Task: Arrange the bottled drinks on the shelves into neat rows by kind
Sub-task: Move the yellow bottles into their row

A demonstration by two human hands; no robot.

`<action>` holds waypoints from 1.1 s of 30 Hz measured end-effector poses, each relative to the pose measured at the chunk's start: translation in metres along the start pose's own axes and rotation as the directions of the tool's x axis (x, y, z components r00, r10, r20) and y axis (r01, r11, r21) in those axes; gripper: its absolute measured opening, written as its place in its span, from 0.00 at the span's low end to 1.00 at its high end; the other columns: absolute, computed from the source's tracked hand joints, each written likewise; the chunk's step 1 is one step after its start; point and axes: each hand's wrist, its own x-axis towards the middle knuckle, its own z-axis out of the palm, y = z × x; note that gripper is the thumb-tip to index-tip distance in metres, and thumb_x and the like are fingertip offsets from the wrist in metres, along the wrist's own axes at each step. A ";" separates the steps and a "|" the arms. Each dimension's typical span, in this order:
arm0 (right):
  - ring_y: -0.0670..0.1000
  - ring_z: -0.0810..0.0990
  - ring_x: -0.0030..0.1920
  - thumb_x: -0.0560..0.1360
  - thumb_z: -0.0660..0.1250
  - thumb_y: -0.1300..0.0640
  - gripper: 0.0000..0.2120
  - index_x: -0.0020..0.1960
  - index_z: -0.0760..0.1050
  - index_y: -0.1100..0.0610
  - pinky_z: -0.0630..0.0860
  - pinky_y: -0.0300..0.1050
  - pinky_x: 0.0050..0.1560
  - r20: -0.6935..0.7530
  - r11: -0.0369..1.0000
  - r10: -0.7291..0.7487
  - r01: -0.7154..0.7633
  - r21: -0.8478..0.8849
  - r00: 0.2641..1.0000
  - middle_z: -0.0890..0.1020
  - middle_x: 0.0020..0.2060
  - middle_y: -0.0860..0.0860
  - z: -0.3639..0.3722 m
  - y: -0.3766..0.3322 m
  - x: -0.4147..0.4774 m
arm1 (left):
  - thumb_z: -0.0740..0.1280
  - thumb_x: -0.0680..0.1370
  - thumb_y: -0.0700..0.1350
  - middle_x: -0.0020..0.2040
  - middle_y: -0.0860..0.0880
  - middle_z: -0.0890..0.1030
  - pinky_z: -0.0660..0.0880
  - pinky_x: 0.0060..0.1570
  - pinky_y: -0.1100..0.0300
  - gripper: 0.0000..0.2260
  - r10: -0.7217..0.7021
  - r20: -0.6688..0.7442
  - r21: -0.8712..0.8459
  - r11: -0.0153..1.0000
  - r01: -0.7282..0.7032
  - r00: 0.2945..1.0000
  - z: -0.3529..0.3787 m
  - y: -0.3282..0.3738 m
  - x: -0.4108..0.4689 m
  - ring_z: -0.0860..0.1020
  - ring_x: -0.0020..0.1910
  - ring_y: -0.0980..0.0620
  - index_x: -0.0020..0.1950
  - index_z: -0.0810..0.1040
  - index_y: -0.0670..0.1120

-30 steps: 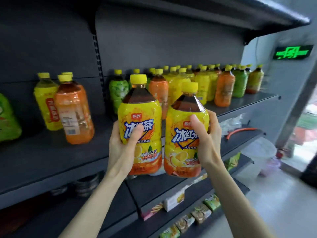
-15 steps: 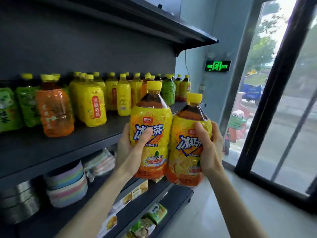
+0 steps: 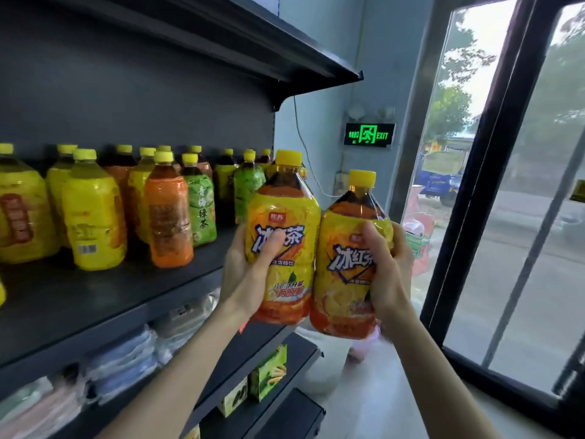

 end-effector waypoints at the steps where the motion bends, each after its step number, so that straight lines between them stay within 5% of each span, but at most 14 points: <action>1: 0.55 0.85 0.41 0.59 0.71 0.38 0.22 0.47 0.75 0.49 0.81 0.51 0.39 -0.004 1.000 -0.009 0.009 0.004 1.000 0.85 0.39 0.51 -0.006 0.009 0.018 | 0.66 0.64 0.67 0.50 0.60 0.83 0.79 0.51 0.51 0.19 -0.002 -0.001 0.000 1.000 0.002 1.000 0.012 -0.009 0.014 0.82 0.49 0.56 0.53 0.75 0.65; 6: 0.48 0.85 0.37 0.58 0.69 0.38 0.24 0.47 0.74 0.51 0.78 0.39 0.34 0.012 0.999 -0.048 0.048 -0.003 0.999 0.84 0.34 0.46 -0.031 0.058 0.108 | 0.67 0.64 0.66 0.50 0.58 0.83 0.79 0.51 0.52 0.23 0.000 -0.018 -0.001 1.000 0.000 1.000 0.069 -0.061 0.082 0.82 0.50 0.55 0.56 0.75 0.60; 10: 0.44 0.83 0.35 0.58 0.69 0.38 0.24 0.46 0.75 0.53 0.77 0.37 0.33 0.073 0.999 -0.047 0.046 0.013 0.996 0.83 0.32 0.44 -0.046 0.104 0.177 | 0.66 0.63 0.68 0.49 0.65 0.81 0.76 0.53 0.55 0.21 -0.008 -0.096 0.032 0.999 0.011 0.995 0.108 -0.102 0.126 0.80 0.49 0.64 0.54 0.75 0.63; 19: 0.50 0.85 0.39 0.62 0.70 0.39 0.23 0.48 0.76 0.54 0.80 0.45 0.38 0.299 0.992 0.016 -0.052 0.115 0.954 0.84 0.36 0.48 -0.026 0.195 0.310 | 0.65 0.62 0.75 0.60 0.56 0.79 0.71 0.63 0.44 0.38 0.016 -0.360 0.226 0.972 0.070 0.933 0.139 -0.169 0.218 0.77 0.61 0.53 0.68 0.69 0.58; 33: 0.49 0.85 0.39 0.60 0.70 0.39 0.29 0.54 0.74 0.55 0.79 0.41 0.36 0.508 0.950 0.059 -0.205 0.236 0.859 0.85 0.38 0.48 0.047 0.300 0.425 | 0.66 0.67 0.69 0.58 0.57 0.80 0.76 0.58 0.49 0.32 0.044 -0.463 0.330 0.935 0.127 0.885 0.129 -0.241 0.326 0.79 0.56 0.57 0.67 0.69 0.56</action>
